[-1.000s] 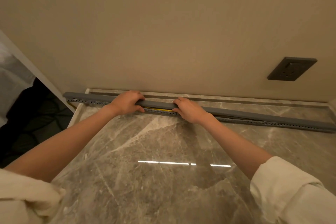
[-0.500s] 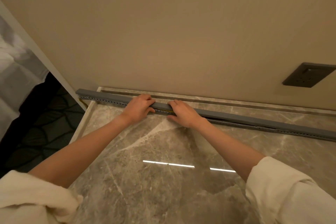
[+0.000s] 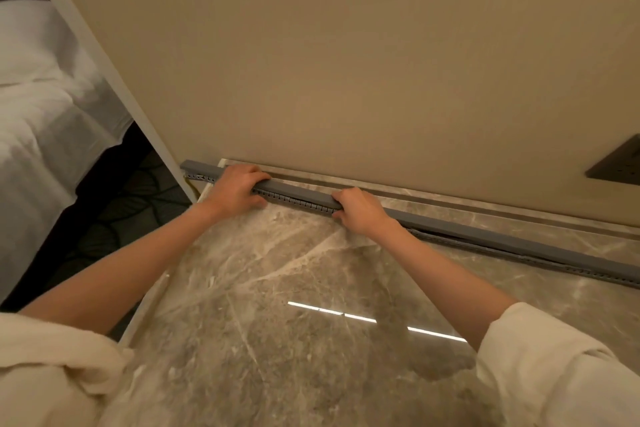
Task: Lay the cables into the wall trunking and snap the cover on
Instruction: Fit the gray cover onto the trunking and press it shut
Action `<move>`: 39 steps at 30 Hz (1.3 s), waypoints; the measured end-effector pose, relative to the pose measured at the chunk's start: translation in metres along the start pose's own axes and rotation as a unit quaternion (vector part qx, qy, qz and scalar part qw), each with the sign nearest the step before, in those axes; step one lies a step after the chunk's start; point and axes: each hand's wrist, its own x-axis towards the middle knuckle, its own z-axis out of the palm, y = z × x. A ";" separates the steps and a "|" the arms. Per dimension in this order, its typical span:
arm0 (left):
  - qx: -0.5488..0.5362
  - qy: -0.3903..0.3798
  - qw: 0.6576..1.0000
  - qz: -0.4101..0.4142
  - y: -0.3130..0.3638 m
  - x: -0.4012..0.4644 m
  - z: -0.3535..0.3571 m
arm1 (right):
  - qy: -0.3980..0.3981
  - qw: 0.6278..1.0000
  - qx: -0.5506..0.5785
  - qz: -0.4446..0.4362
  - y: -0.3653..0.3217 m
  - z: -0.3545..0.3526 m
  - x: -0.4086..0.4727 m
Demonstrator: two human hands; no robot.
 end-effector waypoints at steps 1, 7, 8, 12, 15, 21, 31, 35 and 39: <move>0.013 0.006 1.000 -0.009 -0.013 -0.004 -0.005 | -0.008 1.000 -0.023 0.011 -0.004 -0.002 0.002; 0.011 -0.018 0.997 -0.071 -0.065 -0.011 -0.033 | -0.055 0.986 -0.145 0.055 -0.036 -0.013 0.022; 0.004 -0.025 0.997 -0.073 -0.067 -0.011 -0.033 | -0.069 0.982 -0.168 0.052 -0.040 -0.015 0.026; -0.004 -0.008 0.998 -0.066 -0.070 -0.012 -0.027 | -0.144 0.971 -0.191 -0.018 -0.052 -0.027 0.052; 0.004 0.028 0.998 -0.050 -0.073 -0.016 -0.023 | -0.159 0.985 -0.030 -0.059 -0.069 -0.033 0.076; -0.007 0.143 0.988 -0.058 -0.070 -0.027 -0.003 | -0.110 0.978 0.170 -0.042 -0.111 -0.006 0.118; -0.079 0.238 0.964 -0.088 -0.067 -0.032 0.018 | -0.142 0.954 0.265 0.018 -0.141 0.017 0.147; -0.132 0.232 0.953 -0.142 -0.057 -0.030 0.016 | -0.141 0.956 0.255 0.034 -0.144 0.015 0.145; -0.299 0.362 0.808 -0.355 -0.044 -0.035 0.002 | -0.144 0.953 0.263 0.046 -0.143 0.013 0.141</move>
